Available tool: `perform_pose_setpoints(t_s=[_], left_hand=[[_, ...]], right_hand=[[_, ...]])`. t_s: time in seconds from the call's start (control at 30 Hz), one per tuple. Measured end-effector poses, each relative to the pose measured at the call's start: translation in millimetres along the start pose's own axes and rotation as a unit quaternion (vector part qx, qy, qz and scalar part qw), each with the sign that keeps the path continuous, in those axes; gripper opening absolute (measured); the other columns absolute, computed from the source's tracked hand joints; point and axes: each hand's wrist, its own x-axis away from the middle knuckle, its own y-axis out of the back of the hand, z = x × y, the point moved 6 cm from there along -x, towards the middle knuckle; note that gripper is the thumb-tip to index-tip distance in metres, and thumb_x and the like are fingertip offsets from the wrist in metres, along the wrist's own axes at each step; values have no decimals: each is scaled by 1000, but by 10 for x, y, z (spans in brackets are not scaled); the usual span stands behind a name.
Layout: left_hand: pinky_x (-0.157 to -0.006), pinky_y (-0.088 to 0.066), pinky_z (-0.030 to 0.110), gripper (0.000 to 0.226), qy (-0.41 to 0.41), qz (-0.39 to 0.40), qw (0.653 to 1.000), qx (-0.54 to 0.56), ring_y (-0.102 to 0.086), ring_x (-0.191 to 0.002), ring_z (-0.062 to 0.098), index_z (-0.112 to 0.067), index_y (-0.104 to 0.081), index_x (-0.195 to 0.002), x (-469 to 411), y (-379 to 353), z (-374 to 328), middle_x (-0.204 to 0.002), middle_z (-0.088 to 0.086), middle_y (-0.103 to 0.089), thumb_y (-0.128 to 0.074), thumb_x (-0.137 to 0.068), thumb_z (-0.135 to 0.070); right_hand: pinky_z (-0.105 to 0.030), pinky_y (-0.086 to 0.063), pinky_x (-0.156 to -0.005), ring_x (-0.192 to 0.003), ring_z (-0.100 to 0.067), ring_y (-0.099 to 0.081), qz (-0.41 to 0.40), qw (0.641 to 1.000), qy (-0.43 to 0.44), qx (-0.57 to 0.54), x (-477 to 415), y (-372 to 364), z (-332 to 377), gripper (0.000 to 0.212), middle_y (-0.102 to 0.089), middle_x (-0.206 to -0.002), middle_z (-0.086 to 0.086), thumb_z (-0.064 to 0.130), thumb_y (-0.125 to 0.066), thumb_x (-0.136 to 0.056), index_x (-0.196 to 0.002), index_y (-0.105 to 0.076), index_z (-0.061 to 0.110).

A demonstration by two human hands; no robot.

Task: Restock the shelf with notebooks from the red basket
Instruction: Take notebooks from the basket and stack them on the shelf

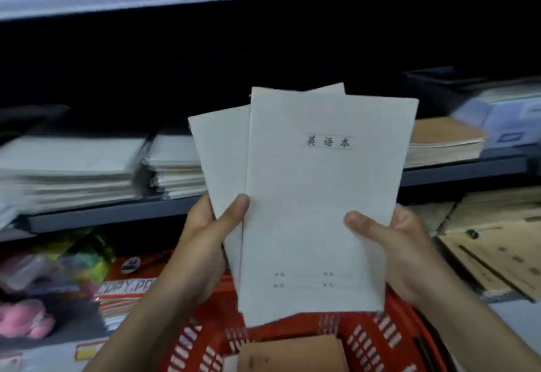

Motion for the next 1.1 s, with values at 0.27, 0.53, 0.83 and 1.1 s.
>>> perform_pose_setpoints(t_s=[0.27,0.53,0.83,1.1], left_hand=[[-51,-56,37,60,52,44,997,-29,-71,-98,28,-42,-43,-134,-165,-289,103,-126,-4,-65,-59,-86,-10],[-48,-51,34,61,99,91,985,-111,-66,-70,27,-43,-53,-123,-427,-358,106,-111,1,-71,-53,-75,-6],[-30,-28,18,33,114,-17,987,-110,-43,-34,18,-9,-58,-118,-505,-463,159,-77,14,-66,-41,-102,-33],[-43,-42,24,36,18,-160,970,-182,-55,-46,14,-35,-45,-131,-258,-524,155,-87,-5,-72,-53,-98,-25]], right_hand=[[-47,-54,-91,-100,-18,-71,46,987,39,152,-506,-147,674,31,-74,-110,7,12,-66,-91,-116,-66,30],[-33,-51,-90,-99,7,-64,1,962,57,265,-500,22,587,51,-67,-108,31,22,-75,-83,-120,-51,48],[-38,-56,-74,-90,-15,-74,-29,986,-5,167,-520,119,644,42,-75,-101,11,21,-70,-86,-120,-55,42],[-24,-52,-62,-73,-10,-71,9,960,-47,276,-223,234,690,49,-75,-91,11,12,-78,-77,-116,-60,35]])
